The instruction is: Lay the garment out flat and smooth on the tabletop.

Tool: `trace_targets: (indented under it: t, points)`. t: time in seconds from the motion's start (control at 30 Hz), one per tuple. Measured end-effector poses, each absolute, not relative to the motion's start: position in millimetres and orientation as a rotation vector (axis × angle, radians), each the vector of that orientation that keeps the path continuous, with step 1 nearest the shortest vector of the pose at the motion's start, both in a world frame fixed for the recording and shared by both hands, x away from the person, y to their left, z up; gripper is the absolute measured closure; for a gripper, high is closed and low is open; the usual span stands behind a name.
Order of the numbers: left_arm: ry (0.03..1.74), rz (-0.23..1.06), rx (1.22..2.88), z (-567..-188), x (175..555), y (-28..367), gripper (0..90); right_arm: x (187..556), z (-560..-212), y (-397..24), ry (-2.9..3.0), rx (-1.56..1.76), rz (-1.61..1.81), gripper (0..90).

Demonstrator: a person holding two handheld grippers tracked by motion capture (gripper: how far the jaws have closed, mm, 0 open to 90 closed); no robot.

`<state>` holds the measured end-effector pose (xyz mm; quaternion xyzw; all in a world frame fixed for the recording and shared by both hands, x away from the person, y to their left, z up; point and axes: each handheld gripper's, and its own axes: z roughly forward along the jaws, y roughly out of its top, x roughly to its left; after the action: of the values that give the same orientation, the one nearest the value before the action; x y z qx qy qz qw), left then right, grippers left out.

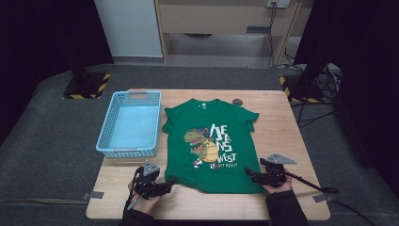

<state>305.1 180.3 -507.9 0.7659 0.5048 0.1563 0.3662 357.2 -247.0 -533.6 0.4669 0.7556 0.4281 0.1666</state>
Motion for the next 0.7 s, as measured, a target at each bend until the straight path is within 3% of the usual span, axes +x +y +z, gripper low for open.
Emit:
trace_targets:
  t: [0.4, 0.7]
  points:
    - [1.337, 0.528, 1.972, -523.3, 322.0, 171.2, 18.9, 358.0, -533.7, -246.9, 2.154, 1.336, 1.215, 17.0]
    - [1.339, 0.533, 2.036, -529.6, 318.3, 171.1, 17.7, 357.6, -533.6, -247.0, 2.153, 1.332, 1.217, 16.7]
